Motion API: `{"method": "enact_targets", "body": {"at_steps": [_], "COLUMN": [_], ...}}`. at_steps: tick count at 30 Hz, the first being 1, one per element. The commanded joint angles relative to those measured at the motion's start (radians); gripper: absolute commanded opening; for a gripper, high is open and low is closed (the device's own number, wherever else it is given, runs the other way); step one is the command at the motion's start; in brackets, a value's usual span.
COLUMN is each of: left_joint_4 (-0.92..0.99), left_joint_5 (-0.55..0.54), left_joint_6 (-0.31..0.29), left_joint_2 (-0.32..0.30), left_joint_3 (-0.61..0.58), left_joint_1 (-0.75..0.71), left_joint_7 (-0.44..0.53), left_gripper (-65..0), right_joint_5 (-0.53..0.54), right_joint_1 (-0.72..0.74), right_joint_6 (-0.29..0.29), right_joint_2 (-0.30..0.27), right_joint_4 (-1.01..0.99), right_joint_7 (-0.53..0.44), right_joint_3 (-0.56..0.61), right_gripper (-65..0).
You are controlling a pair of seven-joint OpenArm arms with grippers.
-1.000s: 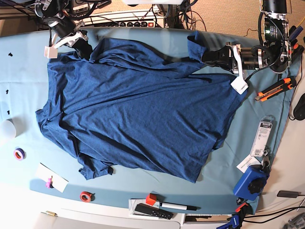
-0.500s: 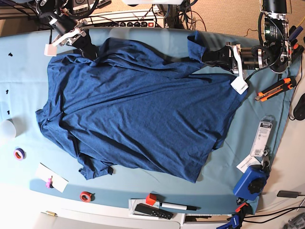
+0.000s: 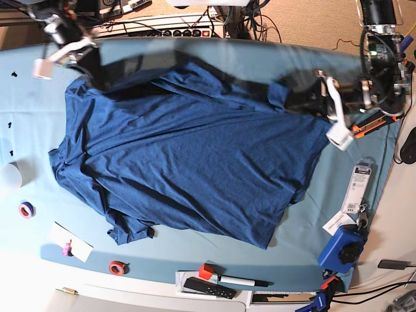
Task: Layout the t-shirt on the table in an organized manner, then fold the t-shirt properly
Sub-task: 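Lift the held shirt edge with the left gripper and pull it outward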
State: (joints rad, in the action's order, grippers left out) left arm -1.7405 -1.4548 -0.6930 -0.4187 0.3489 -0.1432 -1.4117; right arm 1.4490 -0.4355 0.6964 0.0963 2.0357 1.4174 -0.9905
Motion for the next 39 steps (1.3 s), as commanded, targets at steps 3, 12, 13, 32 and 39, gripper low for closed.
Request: {"method": "enact_targets", "body": {"at_steps": [3,12,13,32,39], "left_joint_4": [-0.056,-0.095,-0.095,-0.050,-0.022], "left_joint_5": [-0.029,-0.029,-0.029,0.118,0.395], "left_joint_6": [-0.005,-0.005,-0.005,-0.005,-0.005], "left_joint_2": [-0.014,-0.014,-0.014,-0.011,-0.011], "left_joint_3": [0.055,0.120,0.120,0.064,-0.107], "left_joint_1": [0.010,0.010,0.010,-0.095,-0.093], "left_joint_7": [0.015,0.015,0.015,0.015,0.159], "left_gripper": [-65.0,-65.0,-65.0,-28.7,-28.8], "right_joint_5": [0.034,0.034,0.034,0.034,0.034], "right_joint_1": [-0.025,-0.113,-0.118,-0.121,-0.121], "right_joint_6": [0.002,0.002,0.002,0.002,0.002], "right_joint_2": [-0.039,-0.058,-0.058,-0.058,-0.058], "right_joint_4": [0.034,0.034,0.034,0.034,0.034], "right_joint_7": [-0.021,-0.021,-0.021,-0.021,-0.021], "right_joint_3": [-0.055,-0.112,-0.113,-0.112,-0.112], "right_gripper": [-65.0,-65.0,-65.0,-65.0,-65.0]}}
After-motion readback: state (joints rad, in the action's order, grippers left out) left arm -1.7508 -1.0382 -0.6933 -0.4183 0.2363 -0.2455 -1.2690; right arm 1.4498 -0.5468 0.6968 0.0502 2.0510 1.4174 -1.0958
